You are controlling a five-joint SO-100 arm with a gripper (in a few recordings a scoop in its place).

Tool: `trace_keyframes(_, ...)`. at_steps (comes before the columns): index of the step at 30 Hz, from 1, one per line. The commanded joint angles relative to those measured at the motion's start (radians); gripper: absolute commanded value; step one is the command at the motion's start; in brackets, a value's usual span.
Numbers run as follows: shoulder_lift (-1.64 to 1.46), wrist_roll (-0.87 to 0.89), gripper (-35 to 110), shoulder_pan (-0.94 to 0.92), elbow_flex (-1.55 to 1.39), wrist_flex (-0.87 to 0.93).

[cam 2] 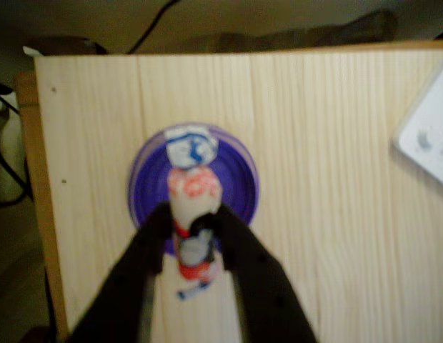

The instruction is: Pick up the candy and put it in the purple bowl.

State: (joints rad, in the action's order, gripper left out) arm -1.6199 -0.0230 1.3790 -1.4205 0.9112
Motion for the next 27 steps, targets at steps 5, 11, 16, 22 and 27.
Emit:
trace_keyframes(5, -0.015, -0.020, 4, -0.031, 0.020, -0.087)
trace_keyframes(11, -0.023, -0.031, 5, -0.061, -0.055, -0.129)
trace_keyframes(16, -0.035, -0.028, 8, -0.069, -0.083, -0.133)
trace_keyframes(22, -0.048, -0.002, 11, -0.052, -0.109, -0.132)
trace_keyframes(27, -0.057, 0.017, 11, -0.040, -0.124, -0.126)
